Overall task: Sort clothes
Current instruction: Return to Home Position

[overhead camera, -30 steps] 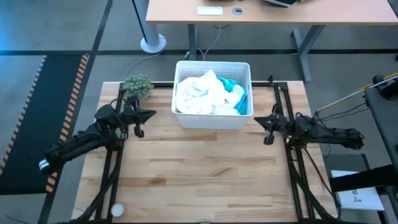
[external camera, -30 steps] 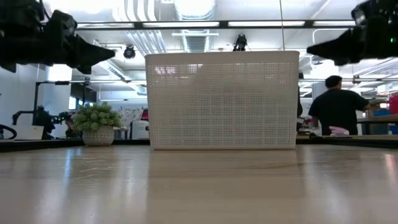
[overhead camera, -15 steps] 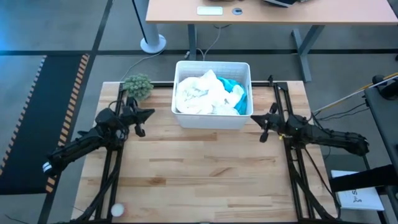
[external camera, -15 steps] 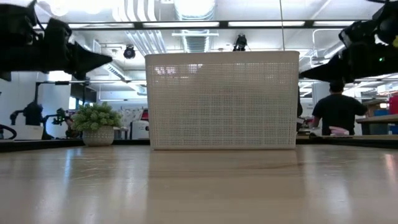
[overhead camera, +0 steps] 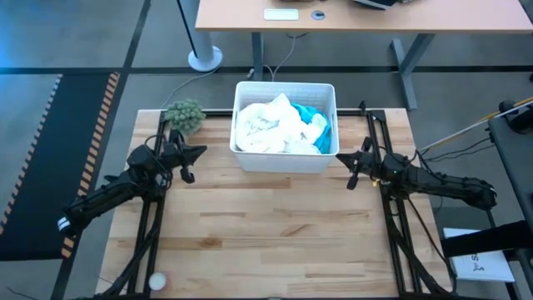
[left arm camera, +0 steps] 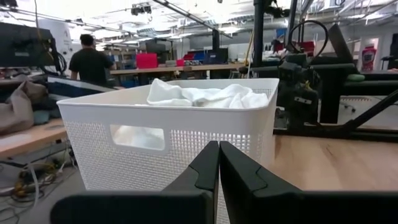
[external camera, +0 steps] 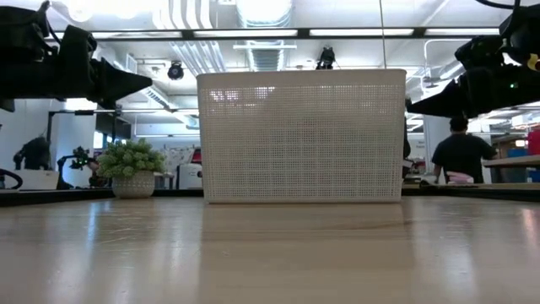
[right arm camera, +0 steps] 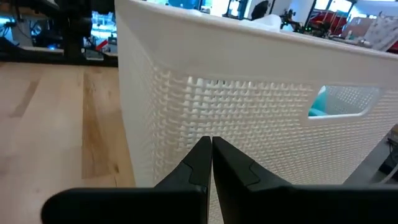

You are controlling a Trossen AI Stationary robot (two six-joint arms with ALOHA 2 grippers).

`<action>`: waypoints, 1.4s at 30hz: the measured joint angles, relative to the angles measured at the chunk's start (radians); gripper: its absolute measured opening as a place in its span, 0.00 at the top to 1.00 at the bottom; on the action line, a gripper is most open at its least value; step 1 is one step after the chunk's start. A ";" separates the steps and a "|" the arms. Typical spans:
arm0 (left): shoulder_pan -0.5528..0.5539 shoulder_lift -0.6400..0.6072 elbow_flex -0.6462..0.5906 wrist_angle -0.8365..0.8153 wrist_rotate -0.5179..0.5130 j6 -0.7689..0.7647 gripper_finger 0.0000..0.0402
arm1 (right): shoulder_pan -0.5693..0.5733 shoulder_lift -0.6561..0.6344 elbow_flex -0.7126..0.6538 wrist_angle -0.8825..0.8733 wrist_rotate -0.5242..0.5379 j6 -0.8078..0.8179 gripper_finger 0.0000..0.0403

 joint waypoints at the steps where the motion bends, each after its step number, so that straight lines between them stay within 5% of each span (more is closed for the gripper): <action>1: 0.000 0.000 0.000 0.000 0.000 0.004 1.00 | 0.000 0.000 0.000 0.000 0.001 0.010 1.00; 9: 0.000 0.014 0.000 -0.055 0.032 -0.001 1.00 | 0.000 -0.014 -0.001 -0.007 -0.083 0.038 1.00; 13: -0.001 0.014 0.000 -0.093 0.133 -0.037 1.00 | 0.000 -0.082 -0.001 -0.028 -0.190 0.017 1.00; 21: -0.008 0.013 -0.001 -0.079 0.161 -0.031 1.00 | -0.002 -0.119 -0.001 -0.027 -0.167 -0.023 1.00; 31: -0.008 0.013 -0.001 -0.075 0.150 -0.044 1.00 | -0.002 -0.082 -0.001 -0.026 -0.165 0.366 1.00; 42: -0.008 0.013 -0.001 -0.067 0.147 -0.049 1.00 | -0.002 -0.078 -0.002 -0.026 -0.165 0.368 1.00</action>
